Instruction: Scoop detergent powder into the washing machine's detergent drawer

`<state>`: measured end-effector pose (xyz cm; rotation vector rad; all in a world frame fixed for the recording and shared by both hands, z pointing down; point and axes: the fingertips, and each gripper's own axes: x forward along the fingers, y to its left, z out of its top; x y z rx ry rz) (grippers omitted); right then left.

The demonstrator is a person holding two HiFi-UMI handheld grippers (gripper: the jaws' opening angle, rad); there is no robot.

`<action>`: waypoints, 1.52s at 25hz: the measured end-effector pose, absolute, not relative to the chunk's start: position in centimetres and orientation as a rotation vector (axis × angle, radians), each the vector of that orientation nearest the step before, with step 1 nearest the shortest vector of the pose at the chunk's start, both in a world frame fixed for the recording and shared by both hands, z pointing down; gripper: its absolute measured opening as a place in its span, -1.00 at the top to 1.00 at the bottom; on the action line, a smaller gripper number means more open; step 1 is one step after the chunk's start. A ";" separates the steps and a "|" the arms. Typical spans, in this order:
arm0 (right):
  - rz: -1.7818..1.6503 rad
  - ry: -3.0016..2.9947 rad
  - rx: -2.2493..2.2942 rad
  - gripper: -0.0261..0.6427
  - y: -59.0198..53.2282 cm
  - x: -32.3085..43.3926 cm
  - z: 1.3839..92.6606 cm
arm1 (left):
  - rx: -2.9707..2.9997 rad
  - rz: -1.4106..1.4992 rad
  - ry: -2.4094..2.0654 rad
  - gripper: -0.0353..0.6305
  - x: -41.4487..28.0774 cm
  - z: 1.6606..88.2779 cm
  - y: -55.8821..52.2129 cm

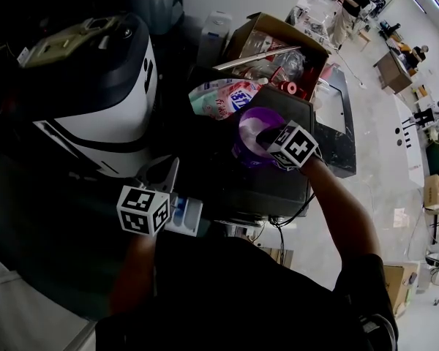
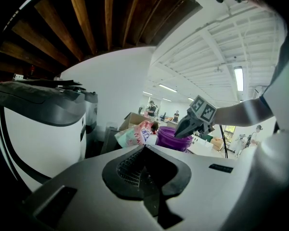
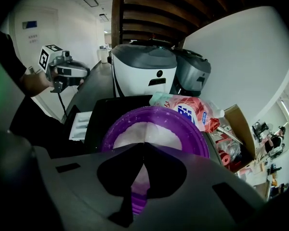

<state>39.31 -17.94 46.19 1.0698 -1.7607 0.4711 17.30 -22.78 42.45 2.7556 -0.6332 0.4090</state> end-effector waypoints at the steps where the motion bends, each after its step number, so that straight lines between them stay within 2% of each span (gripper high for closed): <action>1: 0.479 -1.765 1.071 0.87 -17.9 39.2 46.2 | 2.755 0.408 -0.631 0.87 17.3 42.5 -22.7; 29: 0.861 -1.996 1.269 0.87 -16.6 39.0 42.4 | 2.730 0.434 -0.592 0.87 17.3 43.6 -22.0; 38: 0.940 -2.086 1.378 0.87 -15.2 42.2 42.3 | 2.738 0.456 -0.560 0.87 19.0 43.9 -21.3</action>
